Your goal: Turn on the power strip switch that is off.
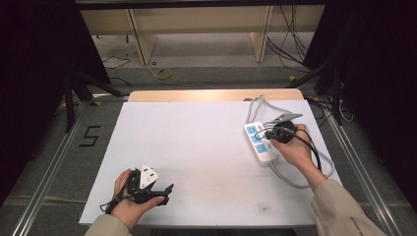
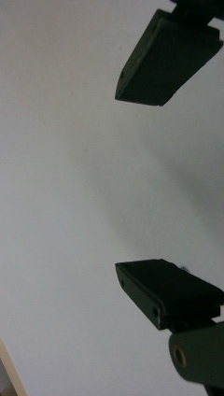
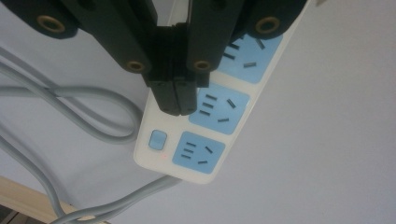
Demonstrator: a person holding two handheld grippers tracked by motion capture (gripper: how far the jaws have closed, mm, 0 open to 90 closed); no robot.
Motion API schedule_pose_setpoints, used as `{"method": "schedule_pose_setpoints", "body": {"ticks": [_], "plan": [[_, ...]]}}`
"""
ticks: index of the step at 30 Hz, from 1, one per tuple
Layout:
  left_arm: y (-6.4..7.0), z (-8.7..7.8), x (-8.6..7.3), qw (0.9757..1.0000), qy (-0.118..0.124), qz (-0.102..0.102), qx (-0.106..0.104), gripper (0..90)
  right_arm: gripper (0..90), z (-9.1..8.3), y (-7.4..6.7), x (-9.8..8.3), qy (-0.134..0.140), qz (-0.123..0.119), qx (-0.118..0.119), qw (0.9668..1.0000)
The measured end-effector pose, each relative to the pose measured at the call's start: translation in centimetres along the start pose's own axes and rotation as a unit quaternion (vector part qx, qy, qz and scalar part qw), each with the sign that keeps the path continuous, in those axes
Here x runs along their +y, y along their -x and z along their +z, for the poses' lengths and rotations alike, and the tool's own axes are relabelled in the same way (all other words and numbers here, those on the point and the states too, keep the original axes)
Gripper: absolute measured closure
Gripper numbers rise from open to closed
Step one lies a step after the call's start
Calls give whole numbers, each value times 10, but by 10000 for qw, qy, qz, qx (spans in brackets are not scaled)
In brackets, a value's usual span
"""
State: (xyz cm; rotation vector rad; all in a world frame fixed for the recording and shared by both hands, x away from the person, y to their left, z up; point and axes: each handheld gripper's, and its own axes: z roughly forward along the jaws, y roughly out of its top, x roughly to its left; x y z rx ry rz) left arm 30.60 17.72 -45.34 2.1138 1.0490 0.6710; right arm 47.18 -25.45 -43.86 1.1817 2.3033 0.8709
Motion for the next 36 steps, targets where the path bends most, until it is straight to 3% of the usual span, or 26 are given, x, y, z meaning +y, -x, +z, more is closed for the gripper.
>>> {"method": "schedule_pose_setpoints", "body": {"ticks": [15,36], "plan": [[1,1,0,10000,16,8,-15,142,900,13,8,6,-134,61,-61,9999],[1,1,0,10000,-22,57,-46,142,900,21,4,11,-322,33,-32,9995]]}}
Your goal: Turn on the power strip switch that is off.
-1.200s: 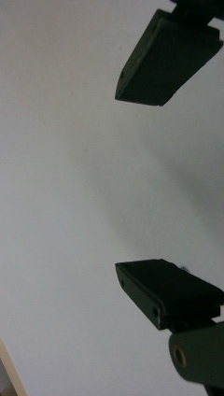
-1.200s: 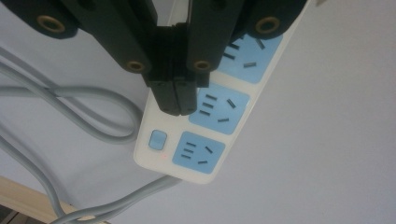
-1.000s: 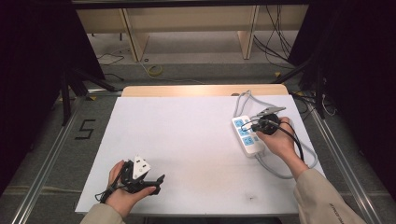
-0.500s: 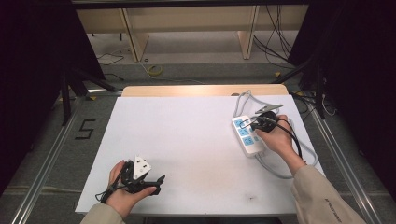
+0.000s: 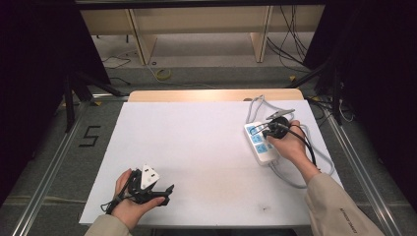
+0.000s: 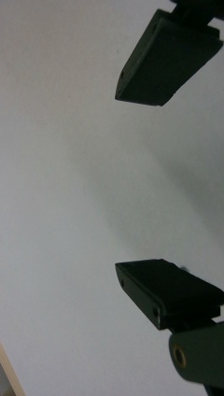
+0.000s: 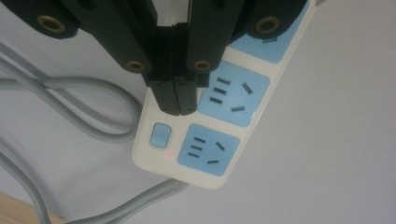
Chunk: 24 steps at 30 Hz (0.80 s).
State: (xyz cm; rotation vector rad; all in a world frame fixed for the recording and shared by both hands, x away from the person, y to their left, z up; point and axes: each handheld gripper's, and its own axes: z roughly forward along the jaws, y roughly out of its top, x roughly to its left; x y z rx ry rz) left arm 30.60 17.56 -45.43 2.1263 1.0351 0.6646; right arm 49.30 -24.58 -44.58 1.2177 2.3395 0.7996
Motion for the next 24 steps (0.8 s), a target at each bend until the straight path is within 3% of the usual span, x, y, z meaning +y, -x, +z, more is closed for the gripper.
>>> {"method": "schedule_pose_setpoints", "body": {"ticks": [24], "plan": [[0,1,0,10000,-15,2,-8,142,900,3,1,5,-261,41,-3,9996]]}}
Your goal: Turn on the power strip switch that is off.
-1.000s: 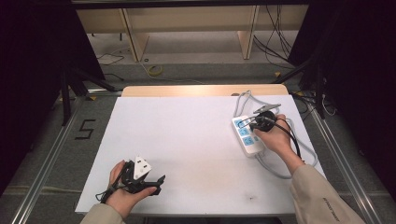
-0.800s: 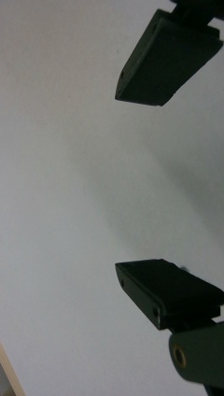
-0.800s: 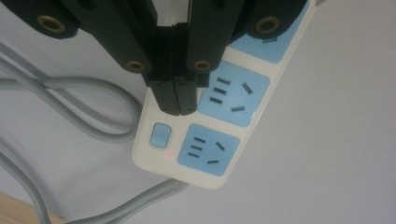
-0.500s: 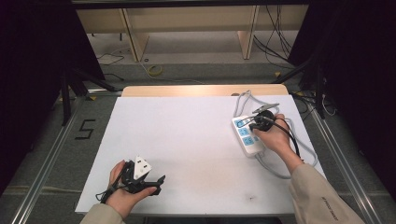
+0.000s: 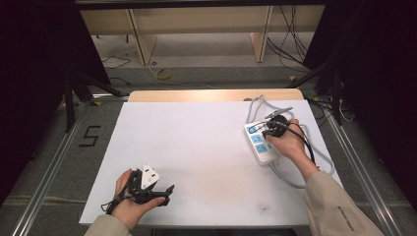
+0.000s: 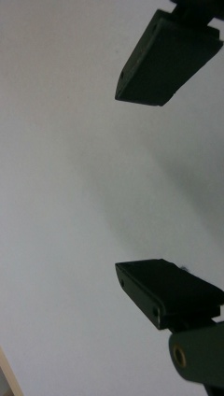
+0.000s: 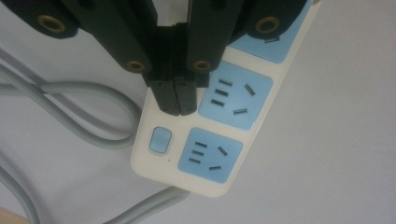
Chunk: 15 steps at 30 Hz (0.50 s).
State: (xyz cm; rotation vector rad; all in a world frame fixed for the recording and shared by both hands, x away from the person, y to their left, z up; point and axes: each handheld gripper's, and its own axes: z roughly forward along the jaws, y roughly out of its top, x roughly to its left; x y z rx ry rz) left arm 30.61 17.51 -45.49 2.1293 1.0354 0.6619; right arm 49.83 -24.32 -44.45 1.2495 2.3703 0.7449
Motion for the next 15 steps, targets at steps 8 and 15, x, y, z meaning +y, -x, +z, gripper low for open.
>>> {"method": "schedule_pose_setpoints", "body": {"ticks": [8,15], "plan": [[0,0,0,10000,-11,16,-8,143,900,1,0,2,-63,24,6,10000],[0,0,0,10000,-16,13,-9,143,900,1,0,2,-109,55,5,9999]]}}
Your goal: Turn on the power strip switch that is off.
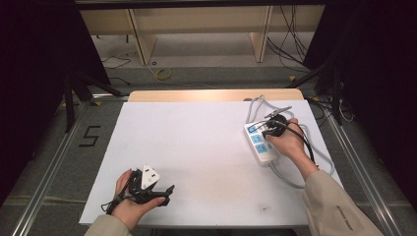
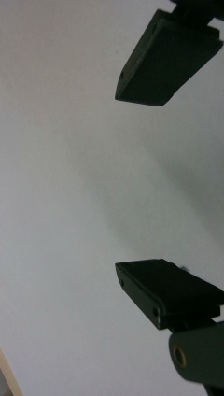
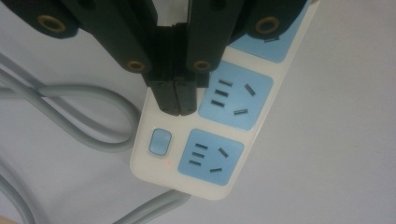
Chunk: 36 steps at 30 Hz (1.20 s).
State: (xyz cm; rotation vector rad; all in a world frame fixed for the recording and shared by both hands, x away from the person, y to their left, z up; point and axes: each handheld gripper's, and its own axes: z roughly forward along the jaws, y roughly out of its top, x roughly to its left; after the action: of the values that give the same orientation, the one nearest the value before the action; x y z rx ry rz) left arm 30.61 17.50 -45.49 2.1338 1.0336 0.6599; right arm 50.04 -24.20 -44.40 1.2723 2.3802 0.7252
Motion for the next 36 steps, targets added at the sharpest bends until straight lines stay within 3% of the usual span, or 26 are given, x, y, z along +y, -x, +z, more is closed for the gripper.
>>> {"method": "schedule_pose_setpoints", "body": {"ticks": [36], "plan": [[1,1,1,10000,-8,27,-20,143,900,2,0,9,-339,41,7,9994]]}}
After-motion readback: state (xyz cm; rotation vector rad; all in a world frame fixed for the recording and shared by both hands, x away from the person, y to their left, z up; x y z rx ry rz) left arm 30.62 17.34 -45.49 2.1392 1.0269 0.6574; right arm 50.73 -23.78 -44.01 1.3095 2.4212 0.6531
